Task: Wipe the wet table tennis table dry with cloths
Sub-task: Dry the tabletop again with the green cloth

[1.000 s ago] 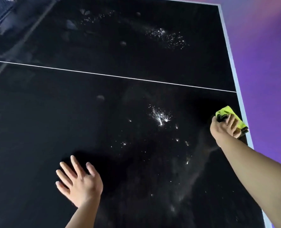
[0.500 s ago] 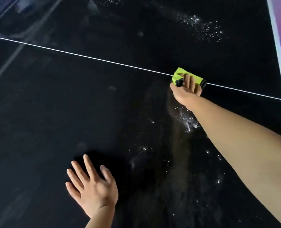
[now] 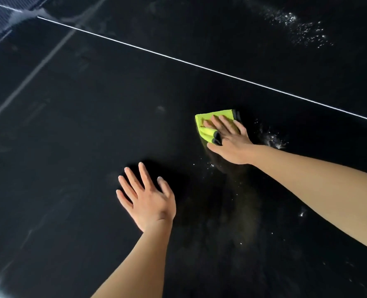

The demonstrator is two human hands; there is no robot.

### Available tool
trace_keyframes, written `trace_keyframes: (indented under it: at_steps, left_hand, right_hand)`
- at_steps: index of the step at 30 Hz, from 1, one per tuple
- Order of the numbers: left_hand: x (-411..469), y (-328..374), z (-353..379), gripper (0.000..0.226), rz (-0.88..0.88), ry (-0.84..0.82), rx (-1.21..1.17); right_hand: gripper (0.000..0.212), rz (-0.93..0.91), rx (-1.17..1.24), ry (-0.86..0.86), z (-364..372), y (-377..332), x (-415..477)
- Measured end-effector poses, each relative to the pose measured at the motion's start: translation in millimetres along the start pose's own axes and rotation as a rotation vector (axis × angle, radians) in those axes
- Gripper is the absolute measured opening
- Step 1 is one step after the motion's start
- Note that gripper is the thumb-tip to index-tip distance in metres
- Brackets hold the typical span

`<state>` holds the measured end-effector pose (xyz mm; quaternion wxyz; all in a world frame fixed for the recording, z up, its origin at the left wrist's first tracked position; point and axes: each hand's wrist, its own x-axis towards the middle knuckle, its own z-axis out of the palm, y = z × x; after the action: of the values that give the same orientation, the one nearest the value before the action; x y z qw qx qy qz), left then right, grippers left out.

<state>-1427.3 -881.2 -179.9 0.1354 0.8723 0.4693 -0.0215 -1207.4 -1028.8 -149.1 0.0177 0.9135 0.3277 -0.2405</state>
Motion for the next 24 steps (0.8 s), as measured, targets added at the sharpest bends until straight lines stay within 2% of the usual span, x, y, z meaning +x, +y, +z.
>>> trace_keyframes:
  at_steps: [6, 10, 12, 15, 18, 20, 21, 23, 24]
  left_hand:
    - [-1.1, -9.3, -22.7, 0.059, 0.058, -0.101, -0.265]
    - [7.8, -40.1, -52.1, 0.046, 0.106, -0.308, -0.601]
    - [5.1, -64.7, -65.1, 0.046, 0.131, -0.341, -0.585]
    - [-6.3, -90.1, -75.1, 0.052, 0.183, -0.330, -0.421]
    - [-22.0, -100.7, -79.7, 0.059, 0.166, -0.360, -0.317]
    - [-34.2, -104.9, -81.7, 0.062, 0.143, -0.400, -0.278]
    - [-39.7, -105.8, -83.4, 0.063, 0.132, -0.419, -0.263]
    - [-45.3, -107.1, -87.0, 0.063, 0.085, -0.418, -0.258]
    - [-46.7, -108.1, -88.4, 0.063, 0.052, -0.389, -0.262]
  right_hand:
    - [0.067, -0.153, -0.019, -0.050, 45.8, -67.6, -89.7]
    - [0.067, -0.321, 0.025, -0.129, 89.6, -120.5, -170.8]
    - [0.066, -0.375, 0.066, -0.151, 111.4, -146.5, -203.8]
    - [0.064, -0.482, 0.132, -0.183, 142.0, -188.8, -250.6]
    - [0.060, -0.611, 0.253, -0.305, 161.7, -231.3, -296.2]
    - [0.059, -0.611, 0.415, -0.493, 155.7, -251.2, -314.3]
    - [0.055, -0.577, 0.590, -0.622, 142.2, -255.9, -321.8]
    - [0.036, -0.421, 1.052, -0.854, 115.1, -252.9, -329.4]
    - [0.025, -0.278, 1.234, -0.889, 100.1, -244.1, -331.5]
